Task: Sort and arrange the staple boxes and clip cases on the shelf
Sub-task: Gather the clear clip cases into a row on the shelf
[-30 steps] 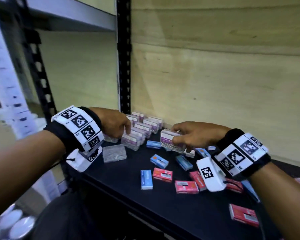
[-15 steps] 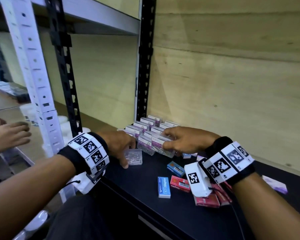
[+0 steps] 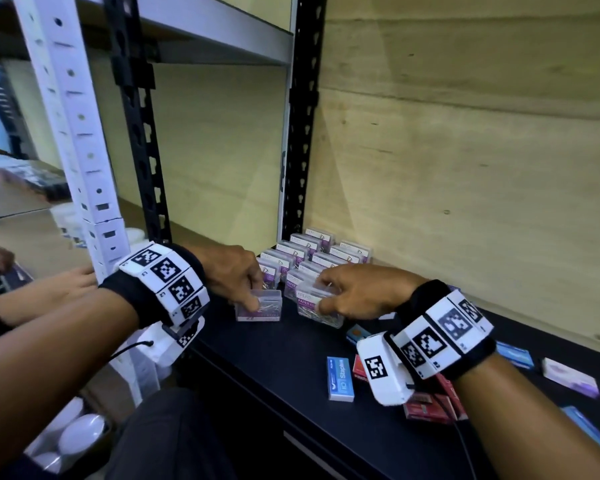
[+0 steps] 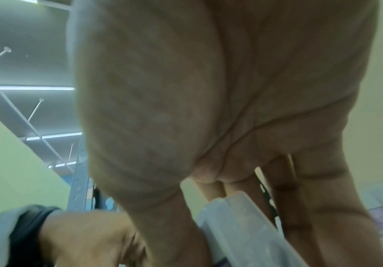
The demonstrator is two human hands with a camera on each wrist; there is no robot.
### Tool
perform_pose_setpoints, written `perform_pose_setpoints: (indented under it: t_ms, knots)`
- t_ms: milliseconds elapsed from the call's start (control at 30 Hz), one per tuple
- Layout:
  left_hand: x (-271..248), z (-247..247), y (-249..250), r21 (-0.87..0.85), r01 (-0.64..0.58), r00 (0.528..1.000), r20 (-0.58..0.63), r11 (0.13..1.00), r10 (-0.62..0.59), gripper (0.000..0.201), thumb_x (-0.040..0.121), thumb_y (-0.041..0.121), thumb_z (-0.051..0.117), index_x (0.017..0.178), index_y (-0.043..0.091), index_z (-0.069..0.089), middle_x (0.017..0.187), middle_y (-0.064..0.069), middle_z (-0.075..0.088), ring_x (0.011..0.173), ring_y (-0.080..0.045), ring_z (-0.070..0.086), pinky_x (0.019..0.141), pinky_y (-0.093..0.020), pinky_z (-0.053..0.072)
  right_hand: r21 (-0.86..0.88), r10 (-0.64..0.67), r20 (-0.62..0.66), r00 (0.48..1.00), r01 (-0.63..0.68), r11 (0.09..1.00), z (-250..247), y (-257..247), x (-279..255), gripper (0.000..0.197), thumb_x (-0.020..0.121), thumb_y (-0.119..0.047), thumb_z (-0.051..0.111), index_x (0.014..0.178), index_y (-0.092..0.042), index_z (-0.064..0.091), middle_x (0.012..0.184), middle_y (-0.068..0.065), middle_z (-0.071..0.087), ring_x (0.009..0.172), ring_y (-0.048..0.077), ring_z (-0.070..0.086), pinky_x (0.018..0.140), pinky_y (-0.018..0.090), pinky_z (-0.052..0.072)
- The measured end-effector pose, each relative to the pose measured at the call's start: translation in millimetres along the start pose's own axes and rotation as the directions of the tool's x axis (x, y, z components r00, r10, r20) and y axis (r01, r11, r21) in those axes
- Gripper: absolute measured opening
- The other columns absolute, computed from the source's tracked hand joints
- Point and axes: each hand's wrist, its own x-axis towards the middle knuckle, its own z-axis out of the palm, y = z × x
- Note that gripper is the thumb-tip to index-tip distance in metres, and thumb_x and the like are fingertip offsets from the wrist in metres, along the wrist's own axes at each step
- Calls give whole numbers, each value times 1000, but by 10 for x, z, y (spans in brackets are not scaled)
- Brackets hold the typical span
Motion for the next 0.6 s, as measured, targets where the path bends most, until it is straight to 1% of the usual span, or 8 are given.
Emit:
perform_pose_setpoints:
  t_ms: [100,200,267,333,400,500,567,600]
  knots:
    - [3,-62,-69,-3,-3,1000,29,1000,3,17,85,32,71,98,20,70,94,3,75,91,-15,69,88,-35,55,-39,-5,32,999,7,999,18,-93,44,44,95,-43,55,134,-22,51,129,0,58,107,17,54,90,30,44]
    - [31,-99,-132,61,11,1000,7,998,-11,13,84,29,73,95,24,69,94,5,72,89,-14,67,84,-33,55,-82,0,49,999,4,997,53,-173,106,41,94,-42,57,128,-19,54,122,1,61,105,20,58,88,32,48]
    - [46,-114,-181,86,27,1000,-11,996,-26,19,82,27,74,101,25,70,97,6,71,89,-15,66,81,-32,55,-110,-8,55,998,14,994,89,-213,152,39,93,-42,59,123,-16,57,117,3,63,101,22,60,84,33,50]
    - [51,-122,-220,105,32,999,-14,994,-31,24,83,29,75,106,27,69,100,9,70,87,-12,64,78,-28,53,-118,-6,65,998,14,993,124,-241,175,36,93,-42,60,118,-16,59,109,3,65,95,21,61,77,33,50]
    - [59,-116,-246,120,24,1000,-19,993,-22,30,82,32,75,111,28,67,102,11,69,88,-10,63,79,-27,52,-121,-4,67,998,12,993,153,-254,186,36,93,-43,60,118,-16,59,108,3,65,95,21,62,80,35,52]
    - [66,-81,-204,140,-19,999,-32,990,23,44,78,35,79,119,31,61,111,11,65,100,-13,61,89,-34,52,-128,3,65,998,5,992,163,-257,186,39,93,-44,61,121,-17,57,112,2,63,98,21,61,87,40,53]
    - [62,-47,-135,159,-48,998,-26,986,53,49,79,33,78,124,32,59,117,11,61,102,-13,58,90,-35,50,-122,7,64,998,1,992,157,-260,189,39,92,-43,62,121,-19,56,112,2,63,98,21,61,87,39,53]
    - [65,-34,-106,173,-54,998,-25,983,59,49,80,30,77,126,33,58,118,9,59,101,-13,56,89,-34,50,-120,6,61,998,2,993,155,-261,190,38,92,-43,63,121,-19,56,112,1,63,98,21,61,87,39,53]
